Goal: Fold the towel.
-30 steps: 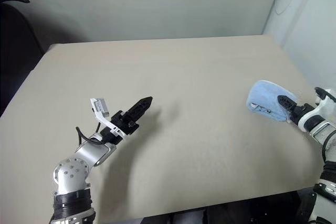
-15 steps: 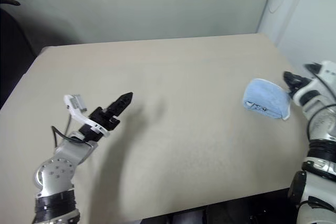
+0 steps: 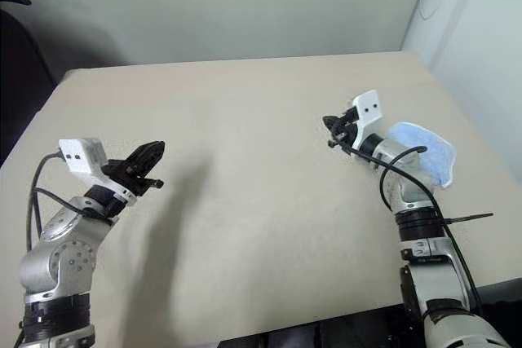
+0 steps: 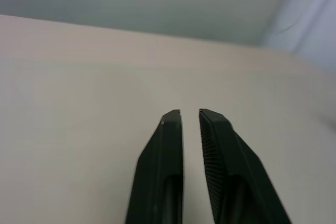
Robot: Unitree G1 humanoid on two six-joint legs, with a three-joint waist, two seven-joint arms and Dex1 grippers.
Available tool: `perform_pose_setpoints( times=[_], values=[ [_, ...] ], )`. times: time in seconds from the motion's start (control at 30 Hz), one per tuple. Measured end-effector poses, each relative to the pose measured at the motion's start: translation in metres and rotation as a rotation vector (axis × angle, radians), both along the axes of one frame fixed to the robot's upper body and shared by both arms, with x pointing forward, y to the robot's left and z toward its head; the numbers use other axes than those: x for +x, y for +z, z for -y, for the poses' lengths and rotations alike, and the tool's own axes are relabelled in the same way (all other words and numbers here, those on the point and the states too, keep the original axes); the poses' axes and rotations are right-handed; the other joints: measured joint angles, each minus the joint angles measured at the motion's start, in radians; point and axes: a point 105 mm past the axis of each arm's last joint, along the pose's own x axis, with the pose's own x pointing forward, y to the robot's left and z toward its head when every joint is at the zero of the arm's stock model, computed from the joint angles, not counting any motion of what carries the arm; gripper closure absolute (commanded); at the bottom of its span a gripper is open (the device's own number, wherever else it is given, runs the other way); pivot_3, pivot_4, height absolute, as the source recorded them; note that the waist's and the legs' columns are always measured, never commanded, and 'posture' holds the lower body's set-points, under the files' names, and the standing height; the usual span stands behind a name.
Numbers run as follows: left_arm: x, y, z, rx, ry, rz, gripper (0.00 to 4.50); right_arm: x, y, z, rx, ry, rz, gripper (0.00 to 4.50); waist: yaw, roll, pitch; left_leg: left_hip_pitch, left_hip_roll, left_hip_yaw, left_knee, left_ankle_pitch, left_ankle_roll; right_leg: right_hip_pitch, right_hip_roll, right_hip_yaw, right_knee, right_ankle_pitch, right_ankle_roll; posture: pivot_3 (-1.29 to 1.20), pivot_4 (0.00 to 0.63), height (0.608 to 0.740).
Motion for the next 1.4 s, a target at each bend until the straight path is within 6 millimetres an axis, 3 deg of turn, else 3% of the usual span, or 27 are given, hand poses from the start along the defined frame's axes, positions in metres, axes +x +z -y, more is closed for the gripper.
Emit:
perform_pose_setpoints(
  times=[0.23,0.53,0.73,0.97,1.07,1.4],
  values=[
    [-0.020,-0.016,0.008,0.059,-0.002,-0.054,3.88,-0.003,-0.024,-0.001,-0.033,-0.001,-0.025,4.50,-0.004,0.000,0.000,-0.001,0.000,0.000,-0.003,0.000,0.000,-0.002,0.000,0.000,0.000,0.000,-0.001,0.00,0.150,0.740],
    [-0.022,-0.024,0.020,0.035,-0.025,-0.066,3.88,-0.011,-0.040,0.003,-0.051,0.006,-0.063,4.50,-0.004,0.000,0.000,-0.001,0.000,0.000,-0.002,0.000,-0.001,-0.002,0.000,0.000,0.000,0.001,-0.002,0.00,0.150,0.740],
    [-0.019,-0.031,0.031,-0.007,-0.039,-0.065,3.88,-0.013,-0.039,0.013,-0.077,-0.006,-0.053,4.50,-0.003,0.000,0.000,0.000,0.000,0.000,-0.002,0.000,-0.001,-0.001,0.000,-0.001,0.000,0.001,-0.002,0.00,0.150,0.740],
    [-0.015,-0.009,0.021,-0.015,-0.045,0.002,3.88,-0.024,-0.049,0.013,-0.082,-0.001,-0.075,4.50,-0.003,0.000,0.000,0.001,0.001,0.000,-0.002,0.000,-0.001,0.000,0.000,-0.001,0.000,0.001,-0.002,0.00,0.150,0.740],
    [-0.016,-0.017,0.014,-0.010,-0.027,-0.033,3.88,-0.025,-0.048,0.012,-0.080,-0.014,-0.071,4.50,-0.007,-0.001,0.000,0.002,0.001,0.000,-0.002,0.000,0.000,0.000,0.000,-0.001,0.000,0.001,-0.002,0.00,0.150,0.740],
    [-0.023,-0.022,0.017,-0.010,-0.016,-0.045,3.88,-0.023,-0.051,0.005,-0.078,0.009,-0.087,4.50,-0.006,-0.001,0.000,0.002,0.001,0.000,-0.002,0.000,0.000,0.000,0.000,-0.001,0.000,0.002,-0.002,0.00,0.150,0.740]
  ],
)
